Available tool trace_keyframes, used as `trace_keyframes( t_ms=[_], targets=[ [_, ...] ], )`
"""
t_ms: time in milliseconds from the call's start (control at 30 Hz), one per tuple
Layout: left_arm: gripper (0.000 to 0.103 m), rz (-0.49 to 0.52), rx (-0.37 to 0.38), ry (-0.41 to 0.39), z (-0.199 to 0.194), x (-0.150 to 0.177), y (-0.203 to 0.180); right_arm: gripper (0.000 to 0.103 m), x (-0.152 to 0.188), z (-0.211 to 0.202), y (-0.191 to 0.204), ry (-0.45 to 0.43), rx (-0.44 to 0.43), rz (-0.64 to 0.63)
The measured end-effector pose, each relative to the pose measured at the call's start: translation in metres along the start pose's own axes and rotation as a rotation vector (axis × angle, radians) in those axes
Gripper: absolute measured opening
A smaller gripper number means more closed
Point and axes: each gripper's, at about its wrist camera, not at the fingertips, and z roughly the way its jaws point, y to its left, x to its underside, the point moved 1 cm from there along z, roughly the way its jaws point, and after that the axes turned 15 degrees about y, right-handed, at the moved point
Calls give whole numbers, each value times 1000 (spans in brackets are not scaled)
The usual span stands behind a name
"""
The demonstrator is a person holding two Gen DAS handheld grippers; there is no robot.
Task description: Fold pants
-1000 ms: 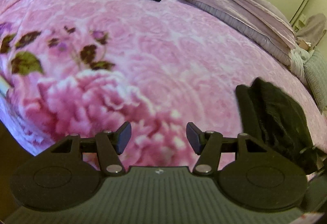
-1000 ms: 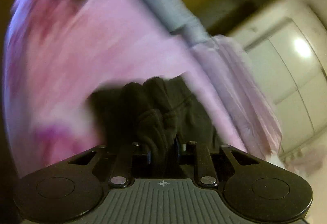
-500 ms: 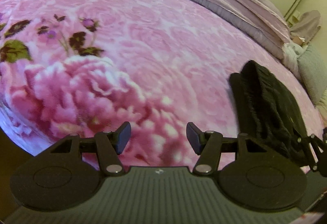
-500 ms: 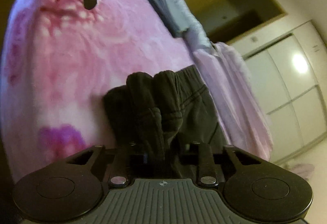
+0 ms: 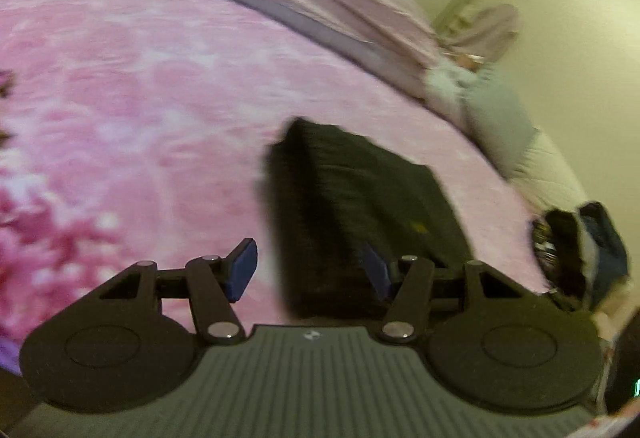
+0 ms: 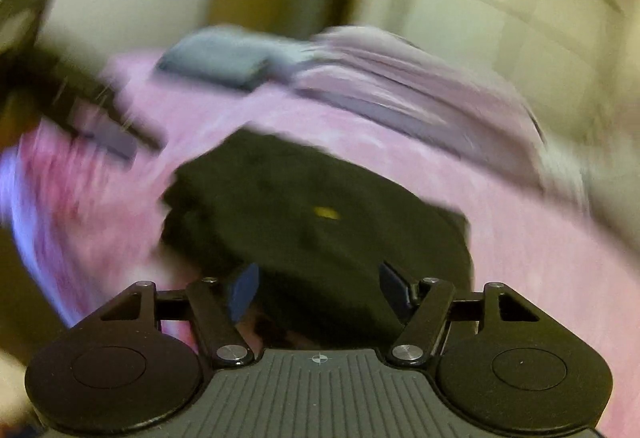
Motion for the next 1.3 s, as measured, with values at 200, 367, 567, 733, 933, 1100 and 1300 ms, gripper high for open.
trace_keyframes(
  t_ms=[200,367,567,733,933,1100,1300],
  targets=[
    [48,48,28,52,26,-3,-24,61,42,-10,-105,72,-110,731],
    [40,50,-14,66,31,0,-30,60,68,-4,-136,74,-233,991],
    [34,13,-2,68,16,3,-30,59,74,-7,-145,61,-286,1060],
    [35,-74,62,87,31,3,-21,59,72,3,-141,63,-293,1036],
    [36,-250,173,82,38,-3,2,59,70,10,-138,66,-297,1017],
    [36,-302,190,104,40,-2,7,59,68,15,-137,73,-307,1023],
    [40,-338,197,98,45,-3,8,59,68,17,-138,80,-303,1022]
  ],
)
